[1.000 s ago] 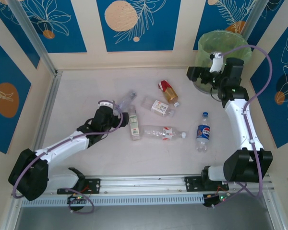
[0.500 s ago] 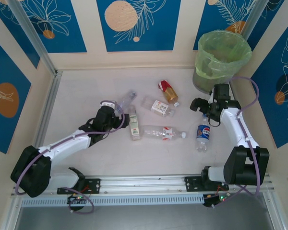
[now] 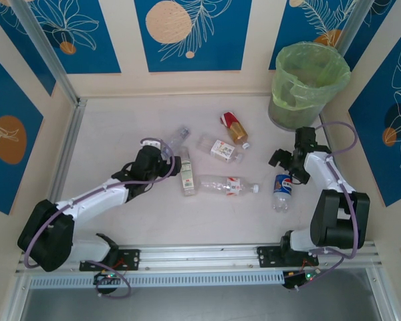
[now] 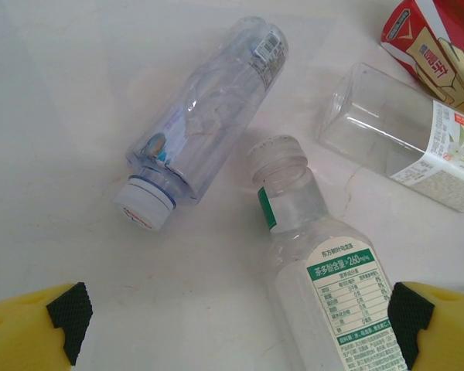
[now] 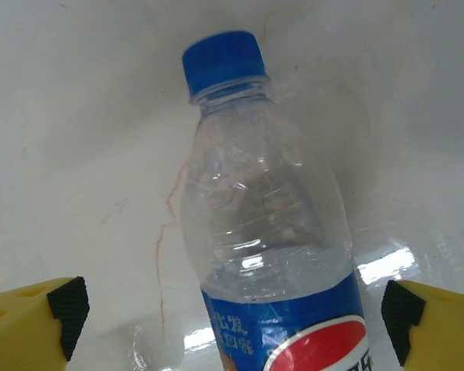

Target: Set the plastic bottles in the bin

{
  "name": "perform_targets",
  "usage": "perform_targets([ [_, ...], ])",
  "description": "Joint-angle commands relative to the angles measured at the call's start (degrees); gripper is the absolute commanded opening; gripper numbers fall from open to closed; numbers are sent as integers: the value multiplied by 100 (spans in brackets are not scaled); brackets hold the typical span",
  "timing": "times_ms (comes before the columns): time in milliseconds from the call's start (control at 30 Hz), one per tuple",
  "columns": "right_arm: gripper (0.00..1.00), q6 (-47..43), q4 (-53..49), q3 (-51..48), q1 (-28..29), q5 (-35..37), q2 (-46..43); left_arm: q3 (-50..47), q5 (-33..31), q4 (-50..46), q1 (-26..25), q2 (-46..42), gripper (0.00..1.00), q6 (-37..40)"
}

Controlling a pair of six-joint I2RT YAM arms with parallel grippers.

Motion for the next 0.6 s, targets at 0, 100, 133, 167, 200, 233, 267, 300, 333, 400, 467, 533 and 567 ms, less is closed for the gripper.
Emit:
perform_targets([
  [0, 100, 138, -29, -94, 26, -123, 176, 159, 8, -25, -35, 40, 100, -108],
  [100, 100, 158, 13, -174, 118, -150, 265, 154, -45, -40, -36, 40, 100, -133],
  [133, 100, 144, 59, -198, 133, -255, 266, 150, -53, -43, -30, 40, 100, -142],
  [167, 98, 150, 127, -230, 157, -483, 258, 151, -69, -31, -31, 40, 100, -142],
  [200, 97, 194, 191, -252, 190, -695, 247, 154, -85, -14, -36, 64, 100, -151],
  [233, 96, 227, 240, -263, 228, -840, 244, 162, -88, -1, -35, 79, 100, -156],
  [267, 96, 268, 273, -267, 277, -904, 254, 197, -77, 8, -33, 116, 100, -155],
  [300, 96, 297, 288, -255, 325, -844, 266, 232, -57, 2, -32, 156, 100, -157],
  [333, 96, 314, 282, -238, 354, -712, 296, 267, -31, 2, -32, 202, 100, -159],
  [400, 96, 305, 209, -170, 382, -388, 411, 331, 48, 8, -36, 284, 100, -162],
  [467, 95, 247, 137, -91, 412, -194, 524, 385, 107, -1, -37, 337, 100, -170],
  [533, 94, 184, 113, -28, 459, -28, 602, 405, 113, -13, -37, 381, 100, -179],
  [567, 93, 146, 100, 5, 490, 57, 644, 411, 113, -17, -31, 375, 100, -187],
])
